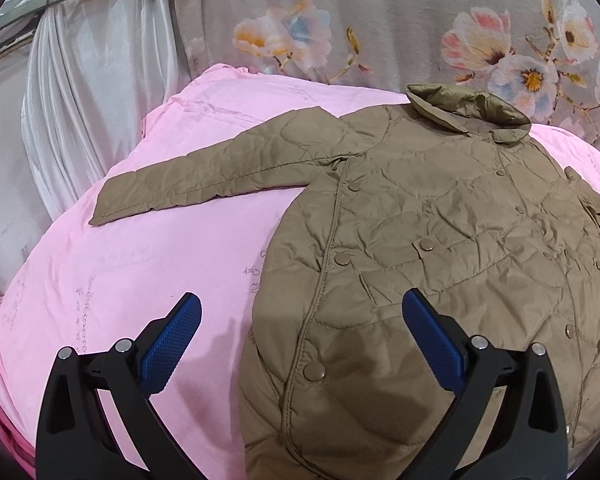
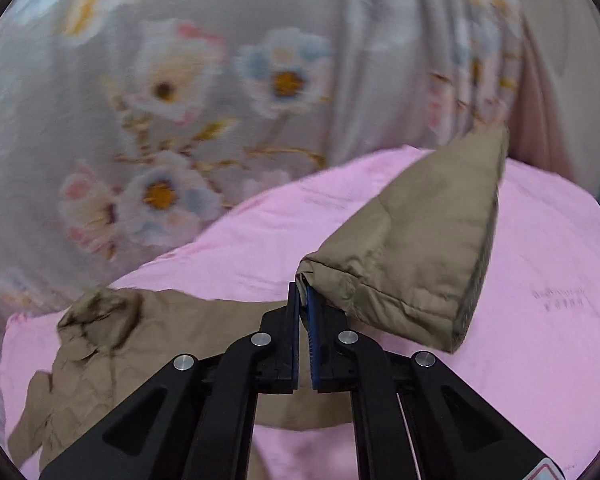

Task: Fold large clothes
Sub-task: 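Grasp the sleeve cuff with the right tool and lift it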

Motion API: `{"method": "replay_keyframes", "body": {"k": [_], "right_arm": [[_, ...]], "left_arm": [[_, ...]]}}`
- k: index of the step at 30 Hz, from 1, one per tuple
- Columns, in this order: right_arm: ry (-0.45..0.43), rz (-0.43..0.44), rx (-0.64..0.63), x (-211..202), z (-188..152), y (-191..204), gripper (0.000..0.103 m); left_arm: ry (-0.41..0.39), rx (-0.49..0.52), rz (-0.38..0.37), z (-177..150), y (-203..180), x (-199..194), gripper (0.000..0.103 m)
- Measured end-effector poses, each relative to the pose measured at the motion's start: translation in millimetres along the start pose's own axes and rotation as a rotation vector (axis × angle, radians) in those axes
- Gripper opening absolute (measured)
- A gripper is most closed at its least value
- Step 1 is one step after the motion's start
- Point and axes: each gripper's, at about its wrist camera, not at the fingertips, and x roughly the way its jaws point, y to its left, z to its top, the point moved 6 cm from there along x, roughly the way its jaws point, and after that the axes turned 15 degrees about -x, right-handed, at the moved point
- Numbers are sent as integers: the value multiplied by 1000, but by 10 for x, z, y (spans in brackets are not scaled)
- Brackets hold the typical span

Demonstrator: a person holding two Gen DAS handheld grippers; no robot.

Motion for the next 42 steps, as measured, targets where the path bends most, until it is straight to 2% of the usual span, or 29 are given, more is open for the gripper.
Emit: {"method": "replay_keyframes", "body": {"k": [4,6,9,12,15,17,18,20,22,24,27,31,33,36,39,40,41,42], "right_arm": [[-60,180,-203,-203,245,1373,5],[-55,272,-263,-244,211,1954,5],[-8,395,-366,-194,-11,2862,5],[54,479,-444,-111,-369,3502,9],[117,530,-511,-47,-723,3938,22],[134,567,-526,-54,-871,4059,33],[130,583,-522,-89,-889,4071,36],[105,595,-495,-170,-850,4009,49],[71,572,-437,-226,-754,3724,56],[76,531,-360,-178,-678,3326,58],[131,448,-245,48,-712,2661,60],[239,379,-38,450,-892,1818,61],[285,366,46,610,-998,1547,62],[358,383,173,884,-1203,1290,62],[374,419,245,1055,-1262,1237,62],[371,425,252,1101,-1248,1233,62],[369,427,257,1143,-1216,1254,61],[368,428,268,1198,-1178,1274,59]], "left_arm": [[25,-21,-13,14,63,42,98],[24,-26,-12,34,101,50,98],[27,-40,-15,82,172,66,98],[36,-65,-26,165,254,103,98],[49,-87,-54,258,279,146,98],[65,-96,-90,331,236,177,98],[69,-97,-106,355,208,184,98],[88,-96,-146,426,95,214,98],[111,-89,-192,504,-70,264,98],[145,-88,-242,562,-247,331,98],[222,-98,-304,668,-561,571,98],[314,-153,-294,741,-845,999,98],[357,-194,-274,759,-938,1234,98],[415,-260,-289,729,-1022,1438,95],[430,-277,-305,701,-1124,1503,79],[421,-265,-302,703,-1160,1502,58],[413,-233,-282,711,-1212,1514,45],[405,-214,-275,728,-1256,1522,41]]}}
